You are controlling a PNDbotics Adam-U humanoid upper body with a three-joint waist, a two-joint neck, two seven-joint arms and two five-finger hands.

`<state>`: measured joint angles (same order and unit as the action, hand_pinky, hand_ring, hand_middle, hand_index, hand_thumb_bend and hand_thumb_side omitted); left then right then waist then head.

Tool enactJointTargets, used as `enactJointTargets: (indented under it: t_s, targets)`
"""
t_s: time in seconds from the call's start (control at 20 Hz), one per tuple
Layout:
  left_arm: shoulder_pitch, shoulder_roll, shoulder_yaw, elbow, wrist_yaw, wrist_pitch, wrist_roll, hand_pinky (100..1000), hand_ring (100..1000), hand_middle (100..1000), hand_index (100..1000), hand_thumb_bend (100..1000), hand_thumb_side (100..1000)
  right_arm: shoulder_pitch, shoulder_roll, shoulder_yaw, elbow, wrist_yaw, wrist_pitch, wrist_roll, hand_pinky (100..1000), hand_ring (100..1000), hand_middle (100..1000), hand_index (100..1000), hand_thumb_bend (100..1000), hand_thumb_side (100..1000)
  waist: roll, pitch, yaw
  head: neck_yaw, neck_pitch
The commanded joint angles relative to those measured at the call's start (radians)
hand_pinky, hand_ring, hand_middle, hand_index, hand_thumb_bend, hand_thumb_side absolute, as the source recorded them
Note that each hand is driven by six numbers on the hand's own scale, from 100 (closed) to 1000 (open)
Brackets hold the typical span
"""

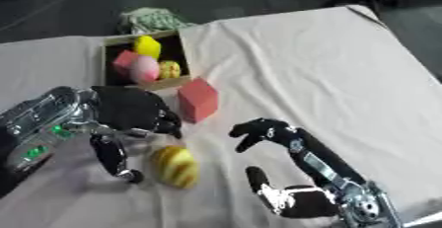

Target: Pick up objects on the table and place them in the box.

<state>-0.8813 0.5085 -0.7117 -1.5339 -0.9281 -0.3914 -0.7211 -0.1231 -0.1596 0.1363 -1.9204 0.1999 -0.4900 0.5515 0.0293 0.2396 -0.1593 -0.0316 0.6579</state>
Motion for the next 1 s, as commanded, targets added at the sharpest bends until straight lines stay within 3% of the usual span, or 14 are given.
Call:
enactJointTargets:
  t_s: [0.05, 0.25, 0.5, 0.7, 1.0]
  targets:
    - [-0.006, -0.003, 0.005, 0.016, -0.024, -0.131, -0.107, 872, 831, 843, 909, 517, 470, -0.008, -0.007, 0.000, -0.011, -0.001, 0.000, 0.000, 696, 677, 780, 908, 100, 436, -0.004, -0.014, 0.001, 0.001, -0.012]
    - [0.005, -0.017, 0.008, 0.045, -0.038, -0.125, -0.068, 863, 817, 824, 891, 449, 446, -0.009, -0.005, 0.000, -0.011, -0.002, 0.000, 0.001, 696, 677, 780, 908, 100, 436, -0.006, -0.013, 0.002, 0.002, -0.015]
    - [0.015, -0.024, 0.017, 0.071, -0.043, -0.097, -0.008, 838, 769, 760, 813, 221, 378, -0.009, -0.004, 0.000, -0.011, -0.002, 0.000, 0.001, 696, 677, 780, 908, 100, 436, -0.007, -0.012, 0.002, 0.001, -0.017]
    - [0.014, -0.021, 0.026, 0.077, -0.028, -0.066, 0.041, 826, 739, 698, 723, 104, 344, -0.008, -0.005, 0.000, -0.011, -0.001, 0.000, 0.001, 696, 677, 780, 908, 100, 436, -0.007, -0.013, 0.003, 0.002, -0.016]
    - [0.012, -0.013, 0.031, 0.068, -0.008, -0.042, 0.053, 821, 726, 675, 696, 100, 336, -0.007, -0.005, 0.000, -0.010, -0.001, 0.000, 0.001, 696, 677, 780, 908, 100, 436, -0.006, -0.013, 0.003, 0.001, -0.017]
